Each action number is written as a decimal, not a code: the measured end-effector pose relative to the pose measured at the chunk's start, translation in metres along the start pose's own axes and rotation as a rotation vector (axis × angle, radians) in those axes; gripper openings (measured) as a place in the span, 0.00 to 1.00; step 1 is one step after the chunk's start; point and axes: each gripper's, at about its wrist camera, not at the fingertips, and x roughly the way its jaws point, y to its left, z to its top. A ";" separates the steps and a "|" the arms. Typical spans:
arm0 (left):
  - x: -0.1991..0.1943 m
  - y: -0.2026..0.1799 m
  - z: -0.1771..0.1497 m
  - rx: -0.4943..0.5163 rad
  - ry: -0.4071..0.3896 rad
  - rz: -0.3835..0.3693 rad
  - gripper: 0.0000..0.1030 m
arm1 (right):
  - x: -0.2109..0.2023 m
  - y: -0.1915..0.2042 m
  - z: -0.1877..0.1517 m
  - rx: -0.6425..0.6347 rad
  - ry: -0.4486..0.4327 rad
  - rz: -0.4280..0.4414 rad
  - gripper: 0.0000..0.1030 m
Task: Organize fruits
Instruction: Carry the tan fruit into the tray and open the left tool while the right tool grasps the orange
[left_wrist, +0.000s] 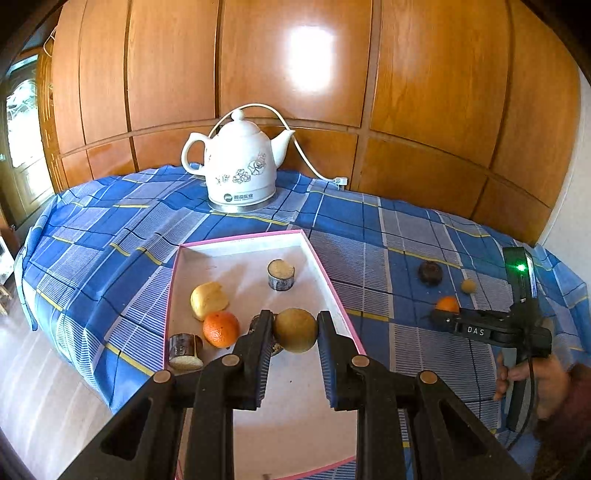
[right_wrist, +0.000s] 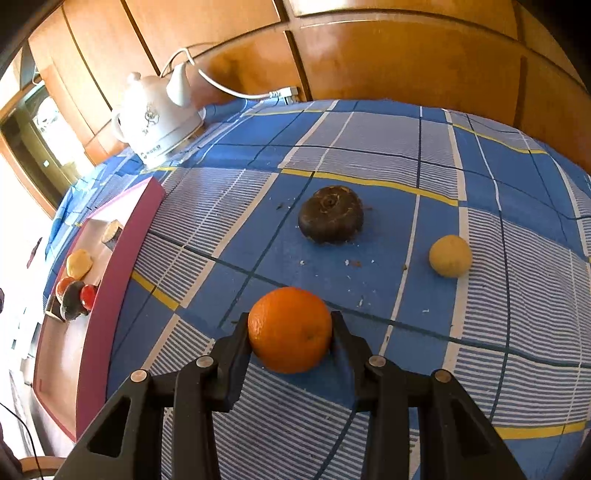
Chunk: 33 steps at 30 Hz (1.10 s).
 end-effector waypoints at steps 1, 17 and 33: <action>0.000 -0.001 0.000 0.001 0.000 -0.002 0.23 | 0.000 0.000 -0.001 -0.006 -0.007 -0.003 0.40; 0.006 -0.005 -0.004 0.003 0.018 -0.004 0.23 | -0.002 0.007 -0.011 -0.072 -0.086 -0.049 0.40; 0.012 -0.006 -0.009 0.003 0.039 0.001 0.23 | -0.004 0.007 -0.012 -0.078 -0.097 -0.054 0.40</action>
